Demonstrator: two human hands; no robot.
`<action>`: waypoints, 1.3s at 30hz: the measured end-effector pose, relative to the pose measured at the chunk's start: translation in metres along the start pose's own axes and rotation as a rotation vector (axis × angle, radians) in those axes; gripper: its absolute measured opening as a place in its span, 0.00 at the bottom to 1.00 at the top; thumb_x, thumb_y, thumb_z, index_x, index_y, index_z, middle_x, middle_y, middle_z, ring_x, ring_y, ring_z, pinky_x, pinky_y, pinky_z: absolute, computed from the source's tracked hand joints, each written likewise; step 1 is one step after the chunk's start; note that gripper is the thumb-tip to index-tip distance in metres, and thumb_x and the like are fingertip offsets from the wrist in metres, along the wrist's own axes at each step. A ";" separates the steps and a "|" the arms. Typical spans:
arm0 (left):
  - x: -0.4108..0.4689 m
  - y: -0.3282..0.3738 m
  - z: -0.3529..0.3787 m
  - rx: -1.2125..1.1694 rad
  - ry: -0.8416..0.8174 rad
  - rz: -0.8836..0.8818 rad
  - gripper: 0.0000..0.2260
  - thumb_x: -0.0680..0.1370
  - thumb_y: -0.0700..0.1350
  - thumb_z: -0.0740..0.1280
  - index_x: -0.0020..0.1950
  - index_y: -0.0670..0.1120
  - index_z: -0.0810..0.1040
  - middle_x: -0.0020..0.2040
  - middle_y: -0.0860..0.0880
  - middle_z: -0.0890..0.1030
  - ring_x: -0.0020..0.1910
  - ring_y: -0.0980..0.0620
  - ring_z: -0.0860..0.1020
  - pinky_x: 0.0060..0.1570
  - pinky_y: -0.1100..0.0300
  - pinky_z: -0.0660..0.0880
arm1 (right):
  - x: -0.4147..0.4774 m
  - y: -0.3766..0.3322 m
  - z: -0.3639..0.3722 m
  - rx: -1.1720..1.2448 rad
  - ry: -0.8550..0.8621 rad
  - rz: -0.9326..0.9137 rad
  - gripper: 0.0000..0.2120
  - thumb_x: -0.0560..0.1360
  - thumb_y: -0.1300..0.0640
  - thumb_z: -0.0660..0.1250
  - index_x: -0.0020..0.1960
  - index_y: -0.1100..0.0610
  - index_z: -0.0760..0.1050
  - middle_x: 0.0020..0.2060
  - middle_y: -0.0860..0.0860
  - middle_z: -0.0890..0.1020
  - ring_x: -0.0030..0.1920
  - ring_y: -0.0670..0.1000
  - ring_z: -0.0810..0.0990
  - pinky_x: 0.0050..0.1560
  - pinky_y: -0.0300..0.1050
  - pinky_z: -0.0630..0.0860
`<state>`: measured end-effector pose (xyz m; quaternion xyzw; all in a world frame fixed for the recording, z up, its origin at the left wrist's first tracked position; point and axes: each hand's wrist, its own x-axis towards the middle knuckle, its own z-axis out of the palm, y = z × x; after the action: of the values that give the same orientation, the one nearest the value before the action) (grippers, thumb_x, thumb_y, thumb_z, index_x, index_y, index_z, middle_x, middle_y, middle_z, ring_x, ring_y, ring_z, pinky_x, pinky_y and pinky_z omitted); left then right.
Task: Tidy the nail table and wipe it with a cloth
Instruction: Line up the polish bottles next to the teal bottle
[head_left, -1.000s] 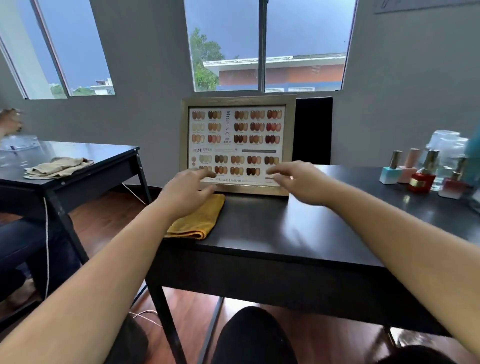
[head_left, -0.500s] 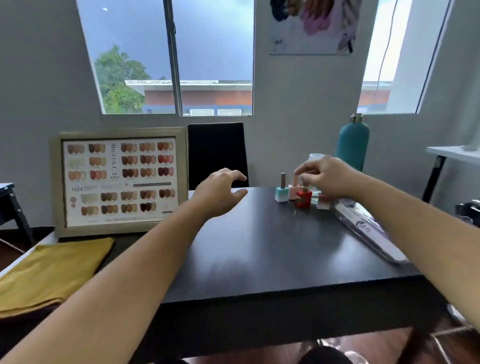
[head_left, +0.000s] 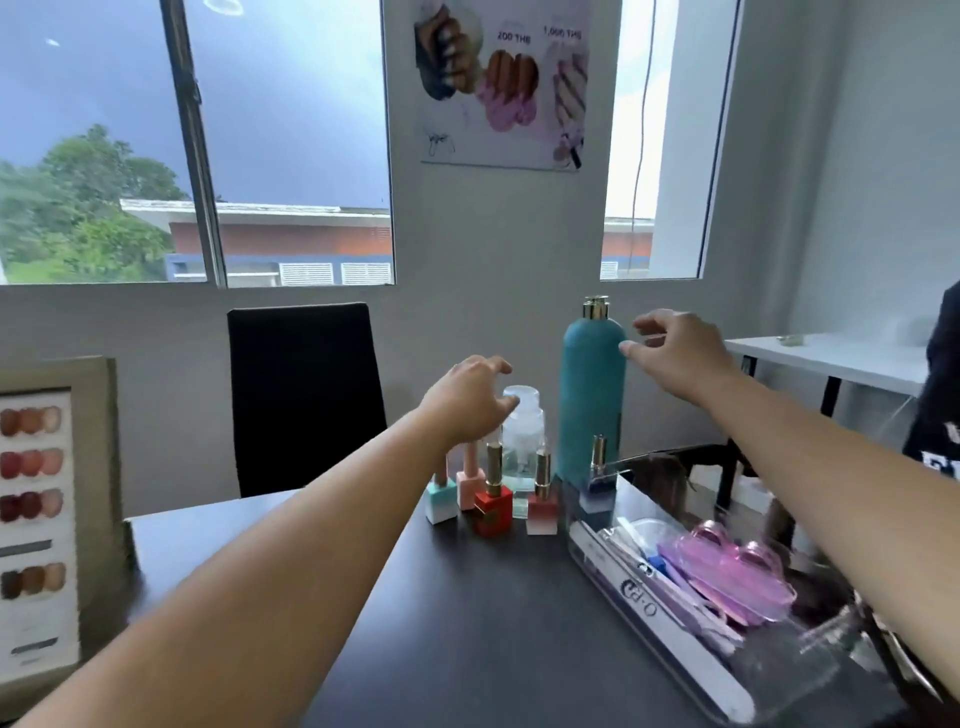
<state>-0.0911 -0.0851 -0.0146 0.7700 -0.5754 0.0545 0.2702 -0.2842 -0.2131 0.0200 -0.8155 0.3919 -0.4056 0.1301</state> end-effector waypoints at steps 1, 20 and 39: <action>0.013 0.001 0.004 -0.008 -0.007 0.005 0.21 0.77 0.50 0.64 0.70 0.48 0.68 0.68 0.46 0.71 0.67 0.47 0.69 0.65 0.54 0.65 | 0.009 0.006 0.003 0.014 -0.014 0.022 0.23 0.72 0.50 0.71 0.64 0.59 0.74 0.60 0.55 0.79 0.58 0.54 0.78 0.56 0.42 0.70; 0.100 0.006 0.038 -0.233 -0.243 -0.157 0.18 0.71 0.45 0.74 0.57 0.38 0.79 0.55 0.42 0.81 0.46 0.45 0.81 0.44 0.59 0.80 | 0.061 0.025 0.054 0.276 -0.347 0.159 0.36 0.64 0.52 0.78 0.65 0.49 0.61 0.59 0.54 0.72 0.56 0.58 0.75 0.42 0.62 0.81; 0.115 0.000 0.051 -0.253 -0.180 -0.150 0.16 0.71 0.46 0.74 0.55 0.40 0.79 0.53 0.43 0.81 0.38 0.50 0.78 0.34 0.64 0.78 | 0.080 0.025 0.072 0.302 -0.354 0.187 0.37 0.66 0.52 0.77 0.68 0.49 0.59 0.61 0.54 0.70 0.59 0.59 0.74 0.45 0.63 0.81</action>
<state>-0.0642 -0.2085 -0.0127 0.7724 -0.5404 -0.1078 0.3156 -0.2135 -0.2968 0.0054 -0.8053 0.3717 -0.2967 0.3540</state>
